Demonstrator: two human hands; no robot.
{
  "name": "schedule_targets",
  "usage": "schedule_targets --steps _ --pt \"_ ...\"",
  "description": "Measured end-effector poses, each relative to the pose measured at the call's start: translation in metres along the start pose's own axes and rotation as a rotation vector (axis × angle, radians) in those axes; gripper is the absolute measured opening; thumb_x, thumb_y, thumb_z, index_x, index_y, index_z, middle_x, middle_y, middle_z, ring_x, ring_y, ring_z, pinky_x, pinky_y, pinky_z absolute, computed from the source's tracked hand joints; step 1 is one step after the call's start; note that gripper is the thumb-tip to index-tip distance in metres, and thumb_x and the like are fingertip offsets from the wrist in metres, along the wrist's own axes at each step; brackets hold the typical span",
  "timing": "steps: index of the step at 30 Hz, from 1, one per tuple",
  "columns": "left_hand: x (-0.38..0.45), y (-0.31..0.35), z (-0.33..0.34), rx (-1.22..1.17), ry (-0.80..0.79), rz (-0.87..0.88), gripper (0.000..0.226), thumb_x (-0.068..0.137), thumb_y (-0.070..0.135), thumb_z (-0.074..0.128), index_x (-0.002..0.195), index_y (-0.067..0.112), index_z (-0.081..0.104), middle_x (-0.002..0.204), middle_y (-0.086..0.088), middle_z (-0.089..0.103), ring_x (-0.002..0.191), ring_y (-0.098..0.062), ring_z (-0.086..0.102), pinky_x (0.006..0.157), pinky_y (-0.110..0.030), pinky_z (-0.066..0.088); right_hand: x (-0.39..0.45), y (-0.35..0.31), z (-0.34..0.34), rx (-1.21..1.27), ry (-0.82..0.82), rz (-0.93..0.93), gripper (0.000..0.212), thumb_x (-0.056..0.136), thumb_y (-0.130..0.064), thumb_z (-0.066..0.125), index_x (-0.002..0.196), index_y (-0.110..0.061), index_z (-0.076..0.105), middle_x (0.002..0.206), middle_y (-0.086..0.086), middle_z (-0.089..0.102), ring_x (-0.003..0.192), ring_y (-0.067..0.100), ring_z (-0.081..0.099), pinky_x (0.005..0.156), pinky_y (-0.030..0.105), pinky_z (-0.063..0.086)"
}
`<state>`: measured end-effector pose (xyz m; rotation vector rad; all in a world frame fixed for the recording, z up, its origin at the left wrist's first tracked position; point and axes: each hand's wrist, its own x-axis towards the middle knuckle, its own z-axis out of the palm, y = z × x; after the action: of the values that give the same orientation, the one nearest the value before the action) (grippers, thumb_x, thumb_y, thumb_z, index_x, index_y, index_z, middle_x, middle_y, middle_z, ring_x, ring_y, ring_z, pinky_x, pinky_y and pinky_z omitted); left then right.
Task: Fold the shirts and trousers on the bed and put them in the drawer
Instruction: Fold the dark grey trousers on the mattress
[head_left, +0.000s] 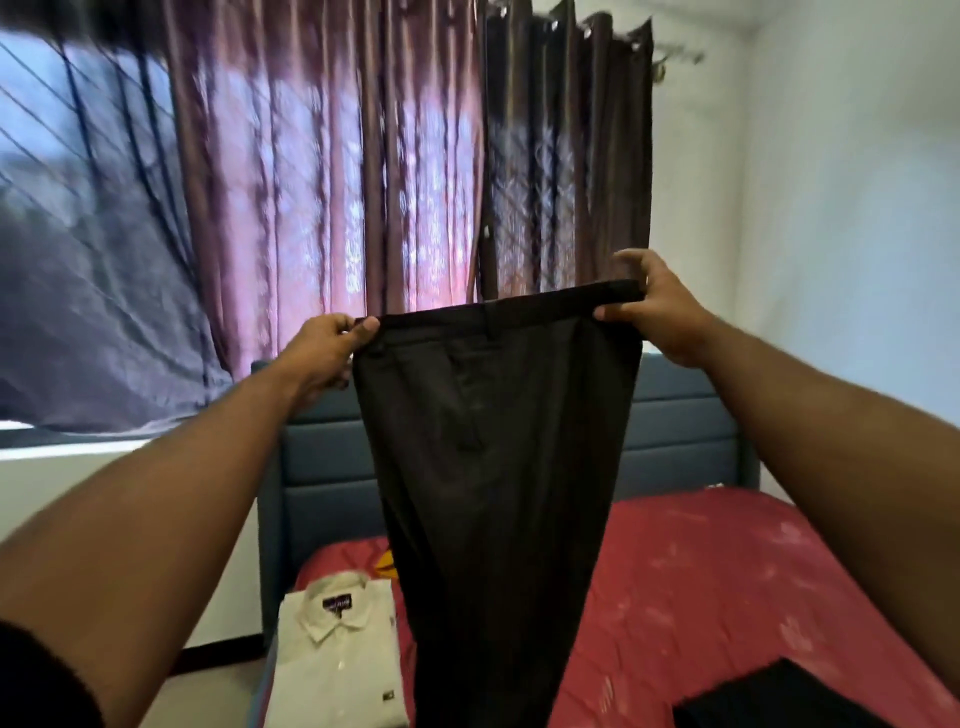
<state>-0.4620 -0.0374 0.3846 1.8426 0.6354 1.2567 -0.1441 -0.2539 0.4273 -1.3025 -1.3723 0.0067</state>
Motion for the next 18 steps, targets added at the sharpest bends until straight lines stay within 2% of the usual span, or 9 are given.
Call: schedule_targets --steps 2,3,5,8,10,12,13,15,18 --pt "-0.01 0.014 -0.004 -0.054 -0.083 -0.056 0.024 0.095 0.034 0.056 0.099 0.011 0.052 0.077 -0.008 0.057 0.033 -0.008 0.046 0.033 -0.017 0.036 -0.001 -0.013 0.001 0.11 0.038 0.002 0.056 0.077 0.005 0.073 0.123 -0.02 0.053 0.112 0.004 0.058 0.1 0.02 0.061 0.084 0.029 0.055" --pt "-0.019 0.022 -0.007 -0.064 -0.143 -0.084 0.024 0.095 0.031 0.056 0.103 0.009 0.051 0.081 -0.009 0.061 0.036 -0.011 0.053 0.034 -0.019 0.041 -0.003 -0.02 -0.004 0.146 -0.005 0.055 0.049 0.076 0.008 0.072 0.119 -0.014 0.058 0.108 0.007 0.062 0.099 0.024 0.062 0.081 0.029 0.057" --pt "-0.038 0.031 -0.019 -0.082 -0.287 -0.141 0.029 0.091 0.023 0.061 0.112 0.005 0.052 0.088 -0.013 0.066 0.046 -0.017 0.064 0.041 -0.025 0.052 -0.018 -0.038 -0.022 0.175 -0.29 0.244 0.039 0.067 0.001 0.081 0.102 -0.007 0.067 0.1 0.015 0.067 0.092 0.028 0.067 0.071 0.03 0.059" --pt "-0.063 0.034 -0.043 -0.108 -0.592 -0.197 0.056 0.061 0.022 0.091 0.108 0.005 0.065 0.079 -0.018 0.067 0.052 -0.022 0.067 0.046 -0.027 0.056 -0.039 -0.05 -0.051 0.094 -0.798 0.466 0.058 0.043 -0.01 0.096 0.095 -0.003 0.072 0.102 0.02 0.07 0.092 0.03 0.07 0.07 0.031 0.059" --pt "-0.074 0.037 -0.052 -0.06 -0.79 -0.177 0.053 0.047 0.025 0.098 0.089 0.006 0.074 0.064 -0.015 0.063 0.045 -0.016 0.062 0.042 -0.022 0.052 -0.044 -0.046 -0.059 0.174 -0.944 0.498 0.048 0.054 -0.004 0.091 0.098 0.0 0.072 0.101 0.023 0.07 0.091 0.032 0.071 0.07 0.032 0.06" --pt "-0.074 0.039 -0.054 -0.06 -0.907 -0.179 0.043 0.052 0.024 0.096 0.083 0.004 0.075 0.056 -0.011 0.061 0.041 -0.012 0.059 0.039 -0.019 0.049 -0.049 -0.034 -0.059 0.419 -1.095 0.525 0.032 0.081 0.007 0.068 0.113 0.006 0.063 0.109 0.026 0.067 0.098 0.035 0.068 0.078 0.037 0.059" --pt "-0.071 0.037 -0.052 -0.083 -0.938 -0.203 0.041 0.054 0.022 0.095 0.085 0.003 0.075 0.057 -0.011 0.063 0.042 -0.012 0.061 0.04 -0.02 0.05 -0.05 -0.022 -0.056 0.502 -1.123 0.511 0.032 0.086 0.007 0.061 0.118 0.007 0.06 0.112 0.027 0.065 0.102 0.035 0.067 0.082 0.039 0.058" --pt "-0.062 0.028 -0.046 -0.104 -0.914 -0.255 0.044 0.054 0.019 0.094 0.09 0.002 0.075 0.064 -0.014 0.067 0.049 -0.016 0.066 0.047 -0.023 0.055 -0.05 0.003 -0.049 0.499 -1.019 0.518 0.042 0.075 0.0 0.077 0.114 0.006 0.061 0.108 0.024 0.067 0.097 0.033 0.069 0.079 0.038 0.058" --pt "-0.035 -0.011 -0.017 0.04 -0.697 -0.373 0.029 0.06 0.007 0.085 0.087 0.003 0.075 0.074 -0.017 0.071 0.06 -0.02 0.071 0.052 -0.028 0.059 -0.056 0.057 -0.009 0.172 -0.647 0.567 0.048 0.048 0.001 0.09 0.085 -0.003 0.06 0.083 0.018 0.065 0.074 0.023 0.068 0.061 0.029 0.058"
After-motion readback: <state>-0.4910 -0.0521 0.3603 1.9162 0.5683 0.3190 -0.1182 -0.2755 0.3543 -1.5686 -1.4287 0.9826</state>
